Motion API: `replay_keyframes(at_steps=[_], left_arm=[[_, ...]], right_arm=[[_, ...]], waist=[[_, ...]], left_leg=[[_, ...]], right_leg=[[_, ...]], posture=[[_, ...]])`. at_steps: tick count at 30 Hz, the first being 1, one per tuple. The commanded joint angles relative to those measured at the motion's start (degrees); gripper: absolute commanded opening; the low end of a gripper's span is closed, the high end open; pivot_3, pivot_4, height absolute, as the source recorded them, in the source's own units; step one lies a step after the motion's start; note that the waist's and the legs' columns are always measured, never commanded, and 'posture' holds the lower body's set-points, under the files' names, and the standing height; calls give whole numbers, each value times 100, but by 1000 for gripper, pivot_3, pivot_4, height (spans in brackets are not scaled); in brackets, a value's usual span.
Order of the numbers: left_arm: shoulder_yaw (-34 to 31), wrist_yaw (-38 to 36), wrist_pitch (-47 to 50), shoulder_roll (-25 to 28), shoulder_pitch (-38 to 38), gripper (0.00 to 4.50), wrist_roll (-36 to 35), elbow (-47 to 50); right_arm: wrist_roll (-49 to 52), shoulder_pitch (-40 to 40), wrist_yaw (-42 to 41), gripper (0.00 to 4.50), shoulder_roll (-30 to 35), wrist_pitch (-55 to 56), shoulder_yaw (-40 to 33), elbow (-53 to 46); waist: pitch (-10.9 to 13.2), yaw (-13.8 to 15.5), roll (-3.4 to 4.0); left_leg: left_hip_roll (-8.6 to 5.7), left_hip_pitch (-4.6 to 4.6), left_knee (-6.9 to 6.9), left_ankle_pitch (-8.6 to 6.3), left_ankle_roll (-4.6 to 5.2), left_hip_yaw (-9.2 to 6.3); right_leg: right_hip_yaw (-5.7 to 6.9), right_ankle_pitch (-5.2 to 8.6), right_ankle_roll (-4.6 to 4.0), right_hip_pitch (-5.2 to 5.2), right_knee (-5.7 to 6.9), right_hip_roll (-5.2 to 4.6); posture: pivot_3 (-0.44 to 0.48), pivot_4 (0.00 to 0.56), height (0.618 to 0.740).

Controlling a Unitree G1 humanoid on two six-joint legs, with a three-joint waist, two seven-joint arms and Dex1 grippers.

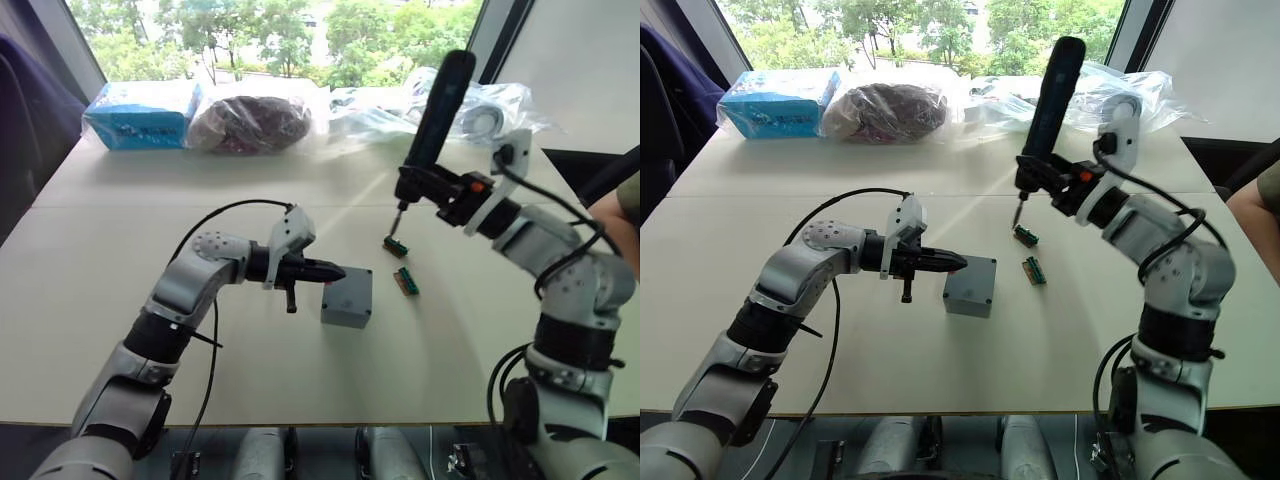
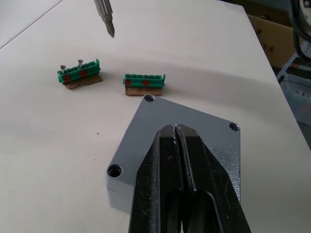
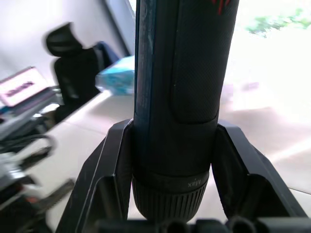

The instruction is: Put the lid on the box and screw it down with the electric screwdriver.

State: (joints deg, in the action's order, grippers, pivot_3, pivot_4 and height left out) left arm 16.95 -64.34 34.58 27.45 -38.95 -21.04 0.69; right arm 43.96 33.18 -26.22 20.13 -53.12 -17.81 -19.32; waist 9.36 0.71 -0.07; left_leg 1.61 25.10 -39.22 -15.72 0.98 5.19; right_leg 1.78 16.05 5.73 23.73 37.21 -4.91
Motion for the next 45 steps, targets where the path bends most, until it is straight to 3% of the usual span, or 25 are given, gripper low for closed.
replay_keyframes(at_steps=[1, 14, 27, 37, 45], left_arm=[[174, -56, -99, 35, -82, 0, 211, 52], [623, -128, -413, 48, 126, 0, 728, -54], [611, -102, -420, -3, 143, 0, 777, -61], [622, -132, -457, -33, 108, 0, 817, -117], [613, -126, -494, -7, 156, 0, 844, -135]], right_arm=[[-244, -378, 97, 1745, -162, 661, 333, -659], [-436, -962, 139, 1745, -71, 1217, 752, -834], [-349, -1236, 270, 1745, 108, 1211, 696, -1098], [-898, -1443, 225, 1745, 109, 1664, 1155, -861], [-1337, -2255, 176, 1745, -22, 2224, 1567, -780]], waist=[[-1, 4, -1], [-1, -1, -1], [-1, 0, -2], [-2, -2, -3], [-16, -3, -19]], left_leg=[[-2, -2, 0, 0, 0, -3], [-3, -4, 0, 0, 1, -8], [-3, -10, 0, -1, 2, -12], [-3, -23, 0, -5, 10, -13], [-2, -67, 5, -19, 34, -12]], right_leg=[[1, 0, 0, -3, -1, 0], [2, 0, 0, -5, -2, 2], [3, 0, 0, -13, -2, 2], [3, 0, 0, -24, -1, 2], [2, 1, -2, -66, -7, 3]], posture=[[0, 150, 740], [0, 150, 740], [0, 150, 740], [0, 150, 740], [0, 150, 740]])
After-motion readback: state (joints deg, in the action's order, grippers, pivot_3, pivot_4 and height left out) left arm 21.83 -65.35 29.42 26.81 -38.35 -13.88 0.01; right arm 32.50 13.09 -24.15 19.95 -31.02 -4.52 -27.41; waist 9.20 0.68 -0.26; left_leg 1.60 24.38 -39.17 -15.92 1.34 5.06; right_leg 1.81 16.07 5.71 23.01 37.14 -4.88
